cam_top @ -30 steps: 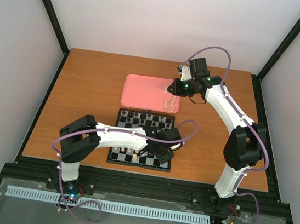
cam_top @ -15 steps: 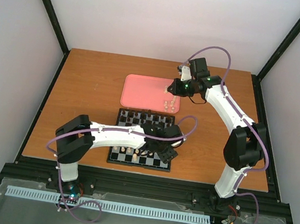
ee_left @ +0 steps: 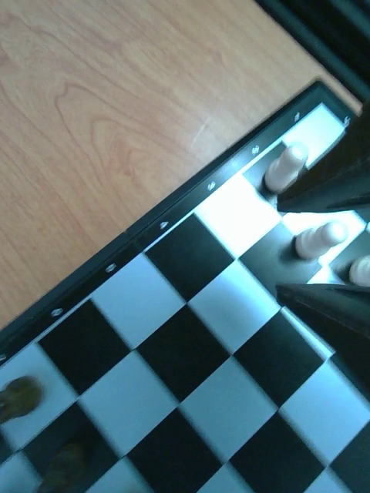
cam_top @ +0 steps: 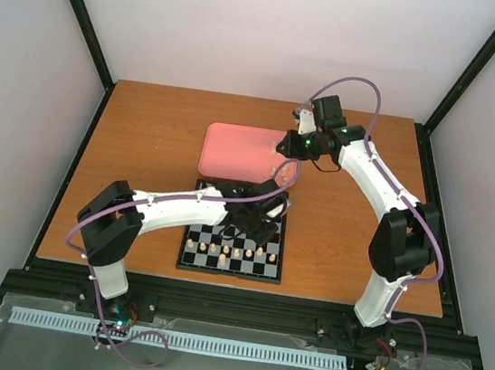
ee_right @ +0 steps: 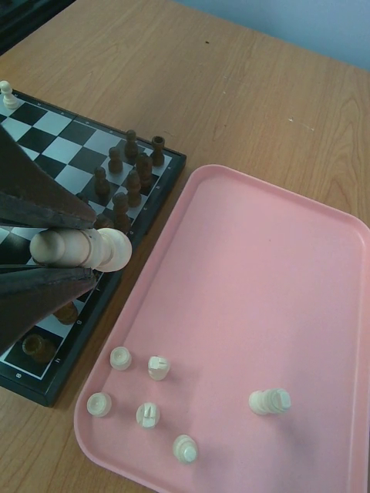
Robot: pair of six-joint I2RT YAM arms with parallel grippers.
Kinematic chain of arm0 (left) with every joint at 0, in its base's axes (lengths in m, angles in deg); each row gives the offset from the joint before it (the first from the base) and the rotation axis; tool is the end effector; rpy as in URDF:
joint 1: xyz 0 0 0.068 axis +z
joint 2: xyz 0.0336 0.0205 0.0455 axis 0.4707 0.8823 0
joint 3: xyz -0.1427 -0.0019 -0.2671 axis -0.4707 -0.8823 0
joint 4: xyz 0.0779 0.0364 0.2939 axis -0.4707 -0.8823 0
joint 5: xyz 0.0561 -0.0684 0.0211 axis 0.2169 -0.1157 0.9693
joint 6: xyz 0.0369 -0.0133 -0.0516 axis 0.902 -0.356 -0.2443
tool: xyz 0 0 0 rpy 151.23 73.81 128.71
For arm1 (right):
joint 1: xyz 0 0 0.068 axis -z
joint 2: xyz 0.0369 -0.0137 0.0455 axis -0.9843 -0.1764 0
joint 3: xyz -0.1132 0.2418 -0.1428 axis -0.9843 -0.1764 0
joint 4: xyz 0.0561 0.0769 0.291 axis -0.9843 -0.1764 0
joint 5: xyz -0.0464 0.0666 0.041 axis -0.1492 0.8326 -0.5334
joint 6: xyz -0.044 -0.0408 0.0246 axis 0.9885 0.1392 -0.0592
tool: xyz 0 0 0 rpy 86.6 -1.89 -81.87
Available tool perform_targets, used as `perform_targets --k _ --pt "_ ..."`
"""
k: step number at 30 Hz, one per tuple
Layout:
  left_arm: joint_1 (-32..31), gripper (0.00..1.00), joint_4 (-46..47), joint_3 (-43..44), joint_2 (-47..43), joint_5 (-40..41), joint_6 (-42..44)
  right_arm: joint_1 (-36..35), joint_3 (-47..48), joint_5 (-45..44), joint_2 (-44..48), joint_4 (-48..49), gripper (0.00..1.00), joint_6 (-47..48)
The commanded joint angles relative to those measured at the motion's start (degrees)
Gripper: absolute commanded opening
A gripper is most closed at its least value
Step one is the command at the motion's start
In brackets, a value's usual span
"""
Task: Set up the chess pieces on the board
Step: Place the chess piece on the chessboard, then adjust the chess piece on the chessboard.
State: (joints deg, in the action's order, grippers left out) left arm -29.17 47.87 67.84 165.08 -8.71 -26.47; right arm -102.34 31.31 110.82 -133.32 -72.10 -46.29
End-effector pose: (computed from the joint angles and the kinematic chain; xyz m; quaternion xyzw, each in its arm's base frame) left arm 0.2214 -0.3481 0.2040 0.3144 0.9212 -0.1583 0.1656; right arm 0.4219 0.1978 0.3086 -0.1234 0.9175 0.2968 0.2344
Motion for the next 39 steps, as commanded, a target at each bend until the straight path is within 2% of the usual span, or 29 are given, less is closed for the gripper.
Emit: perform_targets --k 1,4,5,13,23,39 --pt "-0.5 0.19 -3.4 1.1 -1.0 -5.1 -2.3 0.8 0.6 0.1 2.2 0.0 0.10 0.5" --pt "-0.6 0.02 -5.1 0.8 -0.9 -3.5 -2.9 0.9 0.0 0.3 2.3 0.3 0.10 0.5" --pt "-0.6 0.01 -5.4 0.6 -0.9 -2.9 -3.1 1.0 -0.1 0.5 2.3 0.4 0.10 0.4" --pt "-0.6 0.01 -5.8 -0.5 1.7 3.2 -4.0 1.0 -0.4 1.1 2.2 0.6 0.10 0.2" --pt "-0.6 0.01 -2.6 -0.2 4.5 0.8 -2.0 1.0 -0.3 0.9 2.0 0.2 0.10 0.4" --pt "-0.6 0.01 -0.1 -3.1 2.7 -5.7 0.1 1.0 -0.7 1.6 1.2 0.6 0.10 0.3"
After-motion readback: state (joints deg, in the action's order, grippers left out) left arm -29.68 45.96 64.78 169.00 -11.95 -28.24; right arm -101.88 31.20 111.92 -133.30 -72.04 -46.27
